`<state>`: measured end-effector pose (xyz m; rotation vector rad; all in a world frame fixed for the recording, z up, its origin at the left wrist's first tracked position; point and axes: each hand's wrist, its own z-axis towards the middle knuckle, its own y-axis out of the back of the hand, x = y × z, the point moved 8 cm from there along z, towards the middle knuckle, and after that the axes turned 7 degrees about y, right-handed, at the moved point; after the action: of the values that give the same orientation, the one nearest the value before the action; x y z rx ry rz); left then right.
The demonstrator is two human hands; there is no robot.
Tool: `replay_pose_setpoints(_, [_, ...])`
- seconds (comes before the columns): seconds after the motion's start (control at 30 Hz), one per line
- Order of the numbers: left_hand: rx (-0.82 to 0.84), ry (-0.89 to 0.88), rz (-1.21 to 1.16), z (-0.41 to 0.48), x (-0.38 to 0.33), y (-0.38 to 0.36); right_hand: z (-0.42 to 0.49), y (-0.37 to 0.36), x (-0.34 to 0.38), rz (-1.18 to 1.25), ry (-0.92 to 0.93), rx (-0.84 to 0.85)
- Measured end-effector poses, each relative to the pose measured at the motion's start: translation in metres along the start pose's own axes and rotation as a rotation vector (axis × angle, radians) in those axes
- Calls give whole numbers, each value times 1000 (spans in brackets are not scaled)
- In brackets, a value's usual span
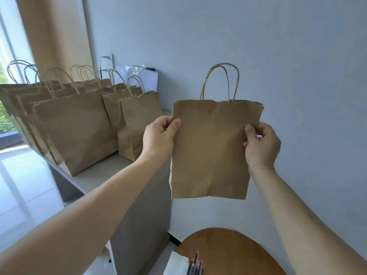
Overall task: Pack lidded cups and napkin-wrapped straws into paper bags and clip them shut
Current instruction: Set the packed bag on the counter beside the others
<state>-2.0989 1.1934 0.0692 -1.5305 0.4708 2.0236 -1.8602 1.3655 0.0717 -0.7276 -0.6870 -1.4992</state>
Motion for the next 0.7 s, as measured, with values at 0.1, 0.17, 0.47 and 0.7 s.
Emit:
replay_pose_setpoints(0.1, [-132, -78, 34, 10, -40, 35, 19, -39, 37, 79, 48, 68])
replay_pose_setpoints(0.17, [-215, -124, 58, 14, -60, 61, 23, -69, 62, 127, 73, 142])
replay_pose_setpoints(0.47, [-490, -229, 203, 17, -104, 199, -5, -218, 131, 351, 55, 412])
replay_pose_setpoints(0.7, [-636, -187, 302, 30, -74, 295, -68, -342, 131, 398, -17, 640])
